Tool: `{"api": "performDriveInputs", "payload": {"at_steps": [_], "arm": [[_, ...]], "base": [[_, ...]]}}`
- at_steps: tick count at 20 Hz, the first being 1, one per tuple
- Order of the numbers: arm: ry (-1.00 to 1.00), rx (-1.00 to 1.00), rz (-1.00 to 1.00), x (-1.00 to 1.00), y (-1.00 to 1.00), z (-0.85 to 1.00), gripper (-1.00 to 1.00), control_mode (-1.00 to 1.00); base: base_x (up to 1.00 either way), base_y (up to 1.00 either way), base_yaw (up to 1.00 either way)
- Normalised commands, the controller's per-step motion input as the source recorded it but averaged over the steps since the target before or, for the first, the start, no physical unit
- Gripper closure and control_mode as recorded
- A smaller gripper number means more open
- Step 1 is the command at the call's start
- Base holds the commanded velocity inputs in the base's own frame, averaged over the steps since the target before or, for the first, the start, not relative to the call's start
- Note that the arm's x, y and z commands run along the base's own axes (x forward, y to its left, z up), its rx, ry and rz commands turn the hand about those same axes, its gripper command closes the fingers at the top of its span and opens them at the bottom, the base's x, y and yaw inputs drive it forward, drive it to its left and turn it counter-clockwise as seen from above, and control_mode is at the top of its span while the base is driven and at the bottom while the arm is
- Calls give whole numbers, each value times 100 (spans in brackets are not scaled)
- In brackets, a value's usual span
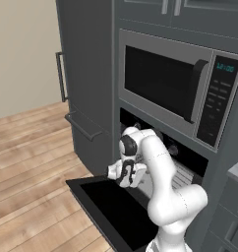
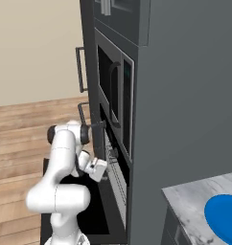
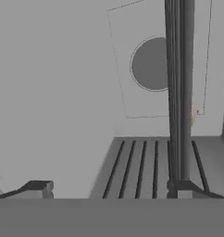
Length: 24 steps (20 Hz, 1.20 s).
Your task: Place the fish on the rack of the oven, and slide the rack back inside. Close the oven door.
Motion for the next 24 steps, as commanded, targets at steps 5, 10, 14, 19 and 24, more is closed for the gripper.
{"api": "performDriveInputs", "payload": {"at_steps": [5,10,14,19,24], "arm": [[-15,0,8,-100,89,81,-100,-100],[-6,0,5,-98,99,100,-100,-100],[1,-4,13,-85,100,100,-100,-100],[11,-2,14,-65,100,100,-100,-100],[11,-8,12,-66,100,58,-100,-100]], "base": [[0,0,0],[0,0,0],[0,0,0],[0,0,0],[0,0,0]]}}
